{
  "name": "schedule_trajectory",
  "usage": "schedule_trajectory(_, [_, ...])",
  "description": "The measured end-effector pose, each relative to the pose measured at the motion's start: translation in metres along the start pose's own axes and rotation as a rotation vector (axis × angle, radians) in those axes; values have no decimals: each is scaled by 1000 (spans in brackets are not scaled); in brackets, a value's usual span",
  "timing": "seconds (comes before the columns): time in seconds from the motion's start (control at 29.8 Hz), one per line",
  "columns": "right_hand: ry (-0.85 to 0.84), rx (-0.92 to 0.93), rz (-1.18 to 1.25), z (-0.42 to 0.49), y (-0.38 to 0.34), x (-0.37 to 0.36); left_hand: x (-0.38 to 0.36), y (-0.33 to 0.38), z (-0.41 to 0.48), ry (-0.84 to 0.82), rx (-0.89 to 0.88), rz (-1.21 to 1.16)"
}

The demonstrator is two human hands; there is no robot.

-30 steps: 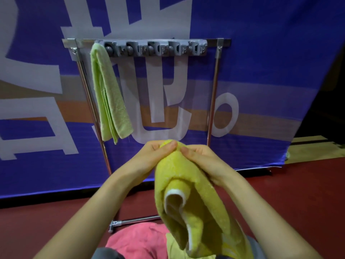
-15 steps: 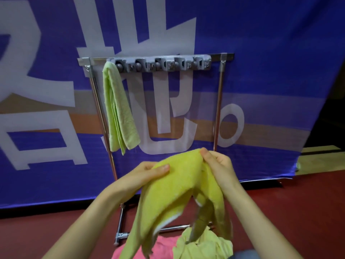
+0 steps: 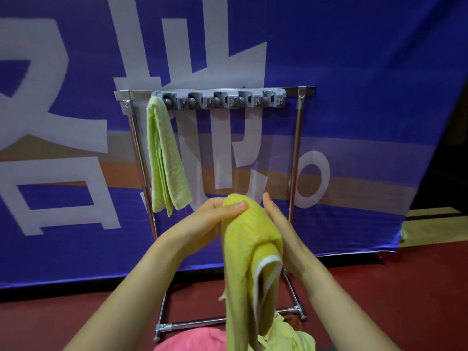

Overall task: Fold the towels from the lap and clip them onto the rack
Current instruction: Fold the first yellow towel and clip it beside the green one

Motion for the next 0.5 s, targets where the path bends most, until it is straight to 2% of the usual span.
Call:
schedule_trajectory(0.1, [138,87,6,7,-7,14,14,-1,5,98,-5,23])
schedule_trajectory(0.2, [81,132,-63,10,-17,5,22,5,10,164,-13,-23])
schedule_trajectory(0.37, [3,125,-144,16,-39,-11,21,26,28,126,-9,-16])
schedule_trajectory(0.5, [53,152,-136,36,-71,-16,37,41,50,137,12,62])
Point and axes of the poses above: each hand's wrist, its own z-axis towards the middle knuckle, its own x-axis out of the back of the hand, y = z × x, the point moved 10 cm from there along z, towards the middle knuckle, and after that the axes turned 12 degrees about y, right-handed, at the moved point
